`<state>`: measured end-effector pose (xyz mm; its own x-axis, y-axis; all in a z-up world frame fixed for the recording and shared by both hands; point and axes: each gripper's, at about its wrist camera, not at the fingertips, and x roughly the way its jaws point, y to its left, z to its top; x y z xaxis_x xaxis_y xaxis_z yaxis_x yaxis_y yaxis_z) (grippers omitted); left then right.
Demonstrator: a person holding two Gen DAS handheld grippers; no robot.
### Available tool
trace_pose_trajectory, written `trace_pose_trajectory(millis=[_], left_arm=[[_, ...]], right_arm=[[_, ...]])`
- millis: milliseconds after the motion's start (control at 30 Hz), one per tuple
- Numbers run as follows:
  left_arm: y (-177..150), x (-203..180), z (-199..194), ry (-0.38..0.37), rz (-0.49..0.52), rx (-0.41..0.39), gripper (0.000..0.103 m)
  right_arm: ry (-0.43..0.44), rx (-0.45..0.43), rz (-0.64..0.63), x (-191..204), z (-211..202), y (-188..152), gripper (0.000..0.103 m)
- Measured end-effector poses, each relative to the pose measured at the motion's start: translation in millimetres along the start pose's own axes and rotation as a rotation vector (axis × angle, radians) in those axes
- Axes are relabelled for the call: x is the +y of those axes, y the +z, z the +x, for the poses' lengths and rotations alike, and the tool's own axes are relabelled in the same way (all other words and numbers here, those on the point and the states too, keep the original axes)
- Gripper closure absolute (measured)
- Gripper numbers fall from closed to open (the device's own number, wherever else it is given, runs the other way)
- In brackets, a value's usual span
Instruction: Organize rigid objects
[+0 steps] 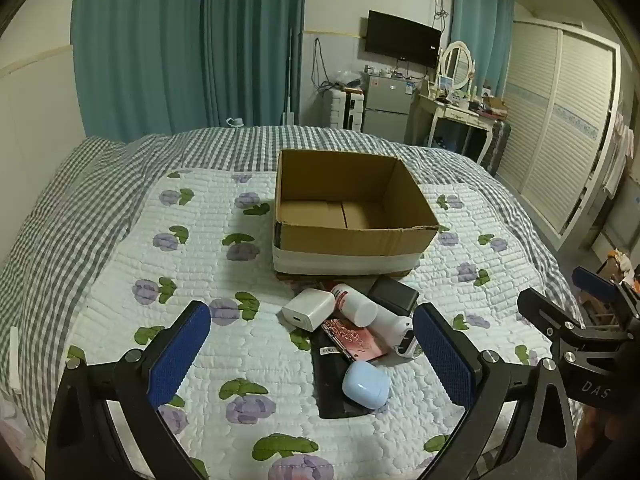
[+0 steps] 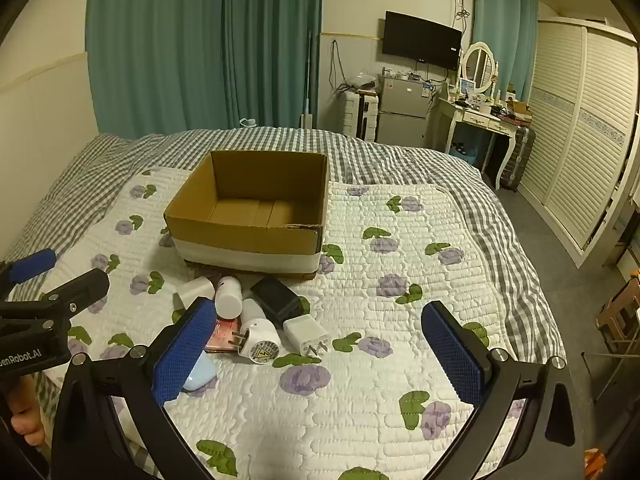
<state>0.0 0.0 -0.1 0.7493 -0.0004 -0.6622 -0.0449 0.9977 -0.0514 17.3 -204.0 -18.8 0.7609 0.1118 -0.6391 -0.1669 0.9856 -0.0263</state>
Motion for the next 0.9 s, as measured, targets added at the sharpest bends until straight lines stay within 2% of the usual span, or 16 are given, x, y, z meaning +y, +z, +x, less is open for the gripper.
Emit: trace_pose_trajectory(millis=[900], left_arm=[[-3.4, -6.0, 1.3, 0.006, 0.011, 0.007, 0.000]], right_arm=[[0.001, 0.002, 0.002, -2.1, -0.6, 0.1, 0.000]])
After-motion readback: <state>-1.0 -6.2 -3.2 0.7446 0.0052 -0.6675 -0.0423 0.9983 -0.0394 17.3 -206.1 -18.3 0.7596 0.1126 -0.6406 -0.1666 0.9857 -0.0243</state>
